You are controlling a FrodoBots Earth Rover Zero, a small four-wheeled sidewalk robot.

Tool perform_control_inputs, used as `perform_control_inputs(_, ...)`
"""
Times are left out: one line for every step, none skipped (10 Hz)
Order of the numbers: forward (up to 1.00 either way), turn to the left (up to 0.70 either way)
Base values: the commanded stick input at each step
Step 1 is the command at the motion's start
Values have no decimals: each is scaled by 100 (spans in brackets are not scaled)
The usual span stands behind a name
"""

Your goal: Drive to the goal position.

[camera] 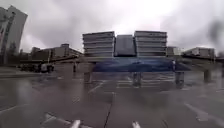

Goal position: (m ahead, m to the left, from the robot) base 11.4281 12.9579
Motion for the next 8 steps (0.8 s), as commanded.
perform_control_inputs(100, 0)
perform_control_inputs(100, 0)
perform_control_inputs(100, 0)
perform_control_inputs(100, 0)
perform_control_inputs(100, 0)
perform_control_inputs(100, 0)
perform_control_inputs(100, 0)
perform_control_inputs(100, 0)
